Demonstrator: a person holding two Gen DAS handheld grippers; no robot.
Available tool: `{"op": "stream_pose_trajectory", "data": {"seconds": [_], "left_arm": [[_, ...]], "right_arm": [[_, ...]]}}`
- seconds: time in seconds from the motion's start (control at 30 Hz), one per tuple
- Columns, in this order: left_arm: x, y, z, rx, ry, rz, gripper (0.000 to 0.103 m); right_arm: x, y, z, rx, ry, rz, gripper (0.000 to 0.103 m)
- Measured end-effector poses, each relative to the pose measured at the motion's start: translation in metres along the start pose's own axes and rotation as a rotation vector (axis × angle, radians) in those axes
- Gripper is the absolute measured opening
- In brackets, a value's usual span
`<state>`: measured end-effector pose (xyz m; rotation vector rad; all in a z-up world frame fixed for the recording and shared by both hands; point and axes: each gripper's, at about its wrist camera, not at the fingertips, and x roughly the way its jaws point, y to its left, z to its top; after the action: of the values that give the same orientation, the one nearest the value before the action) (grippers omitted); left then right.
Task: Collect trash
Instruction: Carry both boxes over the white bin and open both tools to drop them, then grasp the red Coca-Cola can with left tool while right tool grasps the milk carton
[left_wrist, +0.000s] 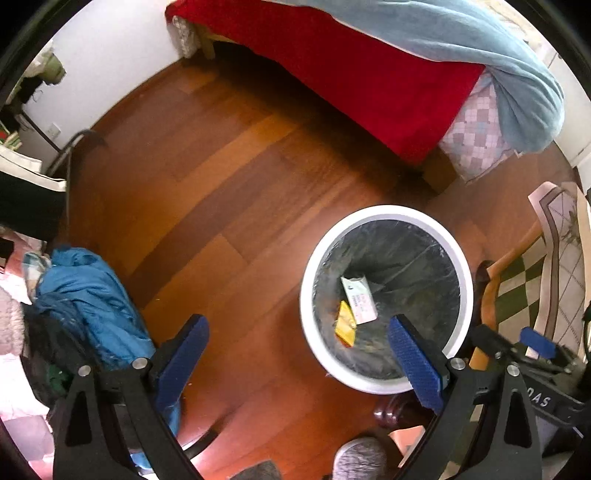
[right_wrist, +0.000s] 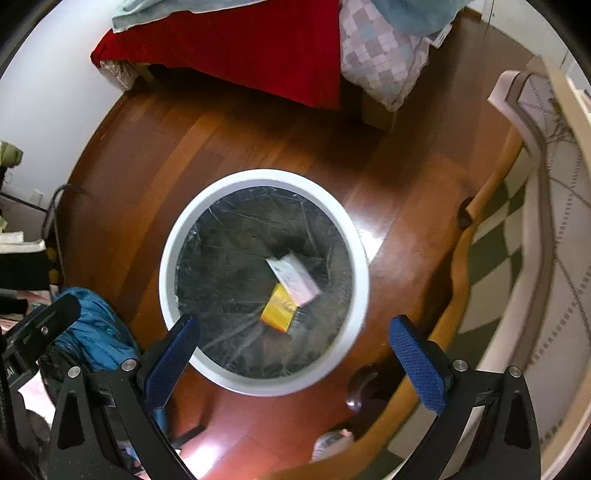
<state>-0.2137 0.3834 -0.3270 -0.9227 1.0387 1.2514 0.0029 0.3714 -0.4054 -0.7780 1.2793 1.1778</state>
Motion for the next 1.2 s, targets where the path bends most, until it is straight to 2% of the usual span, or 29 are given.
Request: {"op": "stream_pose_trajectory", "data": {"seconds": [0.2,0.63,1.0,1.2], "left_arm": [[-0.028,-0.004,-0.016,0.024,-0.045,0.014,0.099],[-0.106,-0.011,-0.055,0.07,-0.148,0.012,0.099],[-0.186,-0.015,-0.089,0.11,-0.263,0.004,0.099],[-0.225,-0.031,-0.107,0.126,-0.311,-0.009,0.099]], "right_arm": [[-0.029,0.002,-0.021,-0.03,-0.034,-0.038,0.103],[-0.117,0.003,-0.072,-0.059,-0.135,-0.029,0.103],[-0.2,0.001,-0.116,-0.065,-0.259,0.024,0.103],[-0.251,-0.021,-0.145,-0.005,-0.332,0.088,0.103]]}}
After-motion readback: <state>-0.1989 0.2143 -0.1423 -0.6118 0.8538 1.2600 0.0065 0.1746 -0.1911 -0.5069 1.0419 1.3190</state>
